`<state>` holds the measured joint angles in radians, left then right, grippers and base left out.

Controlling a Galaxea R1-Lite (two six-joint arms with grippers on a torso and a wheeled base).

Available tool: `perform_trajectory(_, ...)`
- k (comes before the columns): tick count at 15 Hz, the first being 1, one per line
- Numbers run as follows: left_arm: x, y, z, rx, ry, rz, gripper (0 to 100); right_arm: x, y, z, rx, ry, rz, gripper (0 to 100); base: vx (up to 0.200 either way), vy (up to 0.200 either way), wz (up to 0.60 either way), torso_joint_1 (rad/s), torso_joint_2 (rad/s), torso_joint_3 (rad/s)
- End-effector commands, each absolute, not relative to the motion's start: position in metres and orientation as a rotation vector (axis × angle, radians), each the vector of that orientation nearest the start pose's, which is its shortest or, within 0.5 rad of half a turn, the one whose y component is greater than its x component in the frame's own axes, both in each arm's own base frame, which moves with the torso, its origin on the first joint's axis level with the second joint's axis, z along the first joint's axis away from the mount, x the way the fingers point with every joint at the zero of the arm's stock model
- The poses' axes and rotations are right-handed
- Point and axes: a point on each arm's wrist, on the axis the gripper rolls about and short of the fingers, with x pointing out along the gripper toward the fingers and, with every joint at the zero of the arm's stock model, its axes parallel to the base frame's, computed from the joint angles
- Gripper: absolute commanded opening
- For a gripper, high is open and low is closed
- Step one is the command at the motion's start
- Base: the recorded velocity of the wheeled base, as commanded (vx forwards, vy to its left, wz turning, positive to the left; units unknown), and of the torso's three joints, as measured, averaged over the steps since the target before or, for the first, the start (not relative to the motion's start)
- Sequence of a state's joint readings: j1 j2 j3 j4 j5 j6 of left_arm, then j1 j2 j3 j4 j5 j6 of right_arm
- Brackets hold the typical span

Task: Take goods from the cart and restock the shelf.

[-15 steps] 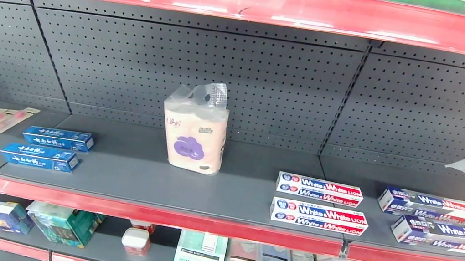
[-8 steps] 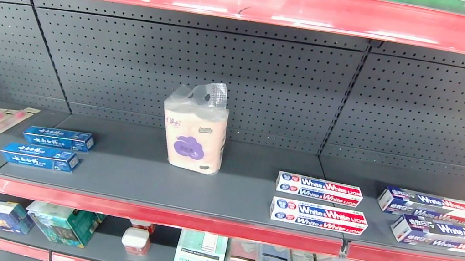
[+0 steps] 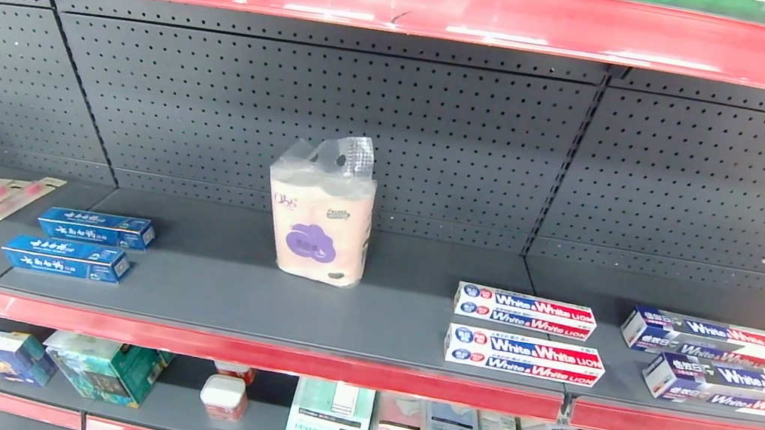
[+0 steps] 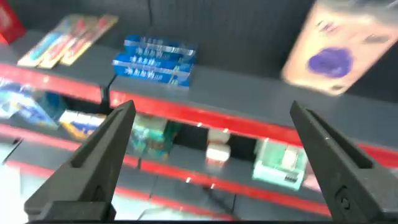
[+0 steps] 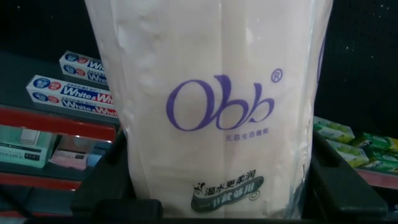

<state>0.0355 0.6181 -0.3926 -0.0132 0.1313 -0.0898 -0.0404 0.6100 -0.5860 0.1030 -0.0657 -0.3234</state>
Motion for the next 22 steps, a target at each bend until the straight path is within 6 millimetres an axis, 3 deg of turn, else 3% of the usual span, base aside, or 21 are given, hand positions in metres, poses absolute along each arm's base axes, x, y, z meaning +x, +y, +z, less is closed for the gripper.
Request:
perform_trajectory(1, 0.096, 0.007, 0.182, -0.053, 0.361, 0.153, 100, 0.039, -0.003, 0.224, -0.309, 0.190, -0.081, 0, 0.000, 0.000, 0.00, 0.000, 0.00, 0.000)
perform_trajectory(2, 0.106, 0.006, 0.183, -0.063, 0.347, 0.108, 100, 0.041, -0.003, 0.222, -0.309, 0.204, -0.080, 0, 0.000, 0.000, 0.00, 0.000, 0.00, 0.000)
perform_trajectory(4, 0.160, 0.023, 0.180, -0.052, 0.301, -0.030, 100, 0.056, -0.004, 0.224, -0.313, 0.248, -0.088, 0, 0.000, 0.000, 0.00, 0.000, 0.00, 0.000)
perform_trajectory(7, 0.215, 0.065, 0.147, 0.066, 0.284, -0.215, 100, 0.076, -0.008, 0.230, -0.320, 0.270, -0.126, 0, 0.000, 0.000, 0.00, 0.000, 0.00, 0.000)
perform_trajectory(8, 0.222, 0.069, 0.143, 0.075, 0.270, -0.257, 100, 0.079, -0.008, 0.230, -0.324, 0.270, -0.128, 0, 0.000, 0.000, 0.00, 0.000, 0.00, 0.000)
perform_trajectory(10, 0.256, 0.084, 0.127, 0.091, 0.212, -0.420, 100, 0.089, -0.012, 0.232, -0.342, 0.270, -0.163, 0, 0.000, 0.000, 0.00, 0.000, 0.00, 0.000)
perform_trajectory(11, 0.283, 0.094, 0.123, 0.097, 0.164, -0.505, 100, 0.096, -0.014, 0.234, -0.350, 0.268, -0.181, 0, 0.000, 0.000, 0.00, 0.000, 0.00, 0.000)
perform_trajectory(12, 0.300, 0.100, 0.124, 0.105, 0.129, -0.563, 100, 0.098, -0.016, 0.235, -0.348, 0.272, -0.196, 0, 0.000, 0.000, 0.00, 0.000, 0.00, 0.000)
perform_trajectory(16, 0.341, 0.087, 0.112, 0.086, 0.074, -0.845, 100, 0.106, -0.021, 0.241, -0.379, 0.286, -0.227, 0, 0.000, 0.000, 0.00, 0.000, 0.00, 0.000)
perform_trajectory(18, 0.352, 0.085, 0.106, 0.078, 0.071, -0.891, 100, 0.110, -0.022, 0.241, -0.381, 0.295, -0.228, 0, 0.000, 0.000, 0.00, 0.000, 0.00, 0.000)
perform_trajectory(20, 0.376, 0.088, 0.093, 0.076, 0.060, -0.934, 100, 0.113, -0.022, 0.241, -0.393, 0.300, -0.227, 0, 0.000, 0.000, 0.00, 0.000, 0.00, 0.000)
perform_trajectory(22, 0.391, 0.085, 0.092, 0.083, 0.033, -0.991, 100, 0.115, -0.023, 0.240, -0.401, 0.308, -0.224, 0, 0.000, 0.000, 0.00, 0.000, 0.00, 0.000)
